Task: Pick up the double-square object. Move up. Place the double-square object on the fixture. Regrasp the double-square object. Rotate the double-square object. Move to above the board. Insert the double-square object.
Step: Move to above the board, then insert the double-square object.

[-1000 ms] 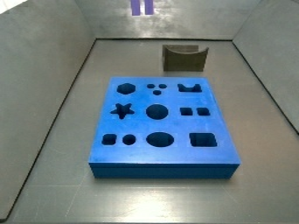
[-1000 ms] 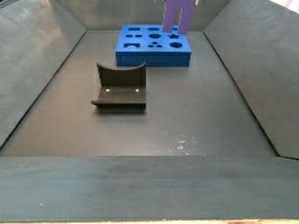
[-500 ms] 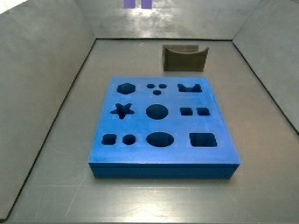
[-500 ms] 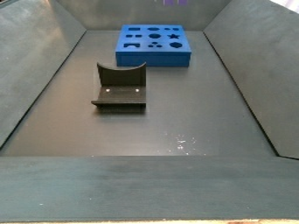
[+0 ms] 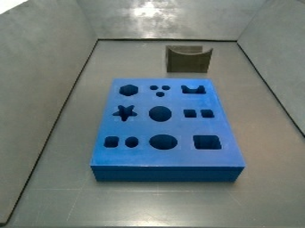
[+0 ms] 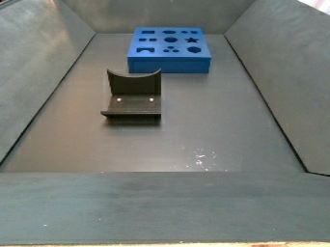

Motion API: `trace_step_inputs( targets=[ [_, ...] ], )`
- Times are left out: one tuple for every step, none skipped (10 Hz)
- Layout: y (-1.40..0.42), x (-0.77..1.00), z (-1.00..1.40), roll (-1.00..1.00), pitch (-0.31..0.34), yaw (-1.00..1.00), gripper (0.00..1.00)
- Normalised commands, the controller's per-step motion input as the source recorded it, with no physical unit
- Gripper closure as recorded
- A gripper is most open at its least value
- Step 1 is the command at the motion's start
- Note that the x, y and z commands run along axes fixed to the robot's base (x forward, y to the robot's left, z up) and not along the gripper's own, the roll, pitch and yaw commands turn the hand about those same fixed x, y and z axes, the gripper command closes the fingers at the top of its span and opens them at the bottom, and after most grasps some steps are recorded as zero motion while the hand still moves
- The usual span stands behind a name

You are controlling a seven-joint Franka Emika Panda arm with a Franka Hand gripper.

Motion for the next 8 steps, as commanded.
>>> trace_step_inputs(
  targets=[
    [-0.26, 0.1, 0.11, 0.01, 0.112, 0.01, 1.0],
    [0.0, 0.0, -0.02, 0.0, 0.0, 0.0, 1.0],
    [-0.04, 0.12, -0.11, 0.0, 0.0, -0.03, 1.0],
    [-0.04, 0.06, -0.37, 0.0, -0.054, 0.0, 1.0],
    [0.0, 0.19, -0.42, 0.09, 0.0, 0.0, 1.0],
    [-0.01, 0.18, -0.42, 0.08, 0.0, 0.0, 1.0],
    [-0.01, 0.21, -0.43, 0.1, -0.031, 0.0, 1.0],
    [0.0, 0.24, -0.43, 0.07, -0.04, 0.0, 1.0]
  ],
)
